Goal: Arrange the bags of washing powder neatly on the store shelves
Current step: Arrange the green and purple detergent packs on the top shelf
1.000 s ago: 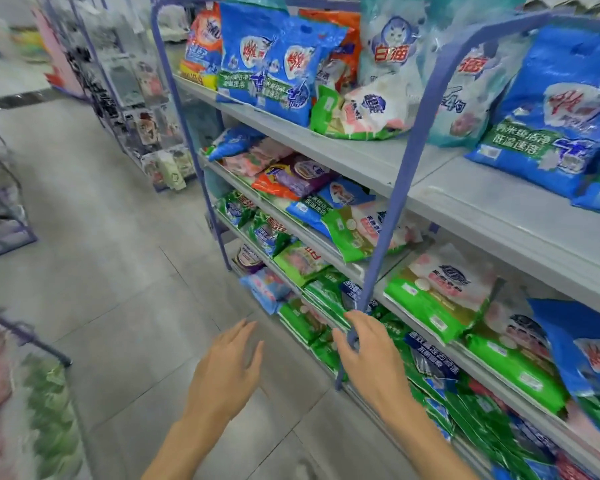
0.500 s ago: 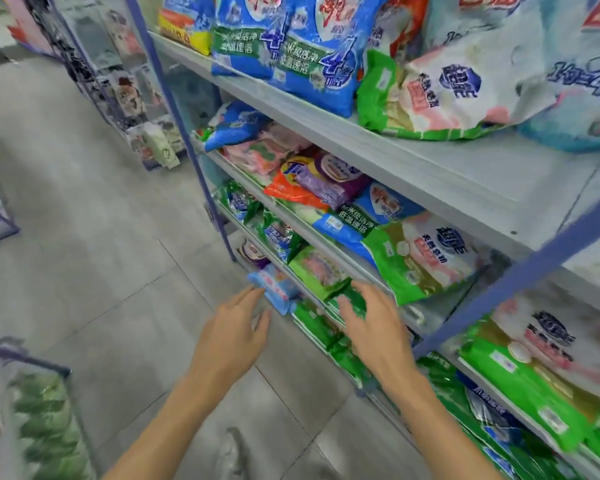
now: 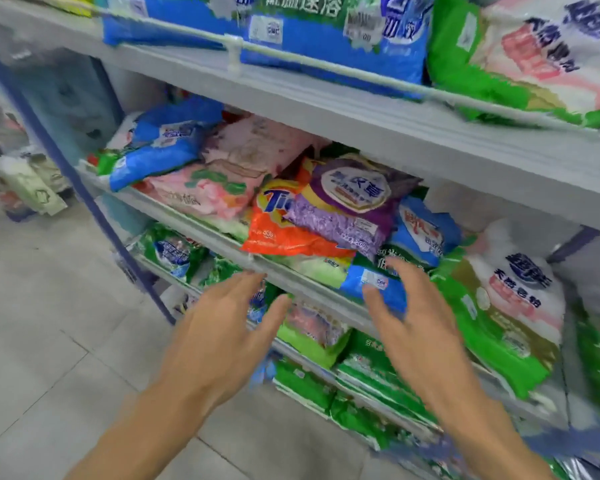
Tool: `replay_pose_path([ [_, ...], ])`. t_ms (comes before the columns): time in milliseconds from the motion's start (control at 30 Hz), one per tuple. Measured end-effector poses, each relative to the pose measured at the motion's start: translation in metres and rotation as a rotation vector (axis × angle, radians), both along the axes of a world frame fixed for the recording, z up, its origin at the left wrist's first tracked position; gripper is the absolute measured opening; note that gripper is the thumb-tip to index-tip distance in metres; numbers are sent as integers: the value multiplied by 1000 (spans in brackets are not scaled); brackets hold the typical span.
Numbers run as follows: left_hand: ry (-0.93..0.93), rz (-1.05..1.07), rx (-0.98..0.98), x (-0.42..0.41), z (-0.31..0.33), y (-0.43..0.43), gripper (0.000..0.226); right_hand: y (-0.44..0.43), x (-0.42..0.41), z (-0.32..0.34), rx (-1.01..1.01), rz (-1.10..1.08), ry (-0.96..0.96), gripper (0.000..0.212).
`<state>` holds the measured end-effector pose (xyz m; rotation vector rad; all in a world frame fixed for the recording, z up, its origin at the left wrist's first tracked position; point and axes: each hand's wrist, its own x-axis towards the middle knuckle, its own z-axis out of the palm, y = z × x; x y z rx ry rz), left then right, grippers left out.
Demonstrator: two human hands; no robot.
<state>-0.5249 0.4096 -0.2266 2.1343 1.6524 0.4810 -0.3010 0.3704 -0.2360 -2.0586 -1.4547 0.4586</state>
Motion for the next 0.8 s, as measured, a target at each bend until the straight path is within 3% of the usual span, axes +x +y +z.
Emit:
replay_pose_path([
  [167,-42,-84,141,21,-9,63,70,46,-1,-10,101,-89,19,67],
  [233,-14,-64,328,35,-10,80,58,59,0,-17,164,-127,71,68],
  [333,-105,-75,423,55,-14,103,44,77,2,-25,181,-198,137,46],
  [433,-212,-65,274,70,-24,128,30,94,1,-21,176,-272,223,37],
  [600,-442,40,-56,90,-28,148,35,121,-8,-11,107,-373,440,68],
  [700,-635,116,-131,93,-14,142,23,125,-1,-3,161,-380,708,31],
  [800,-713,237,-333,83,4,127,29,108,5,2,120,-284,840,35],
])
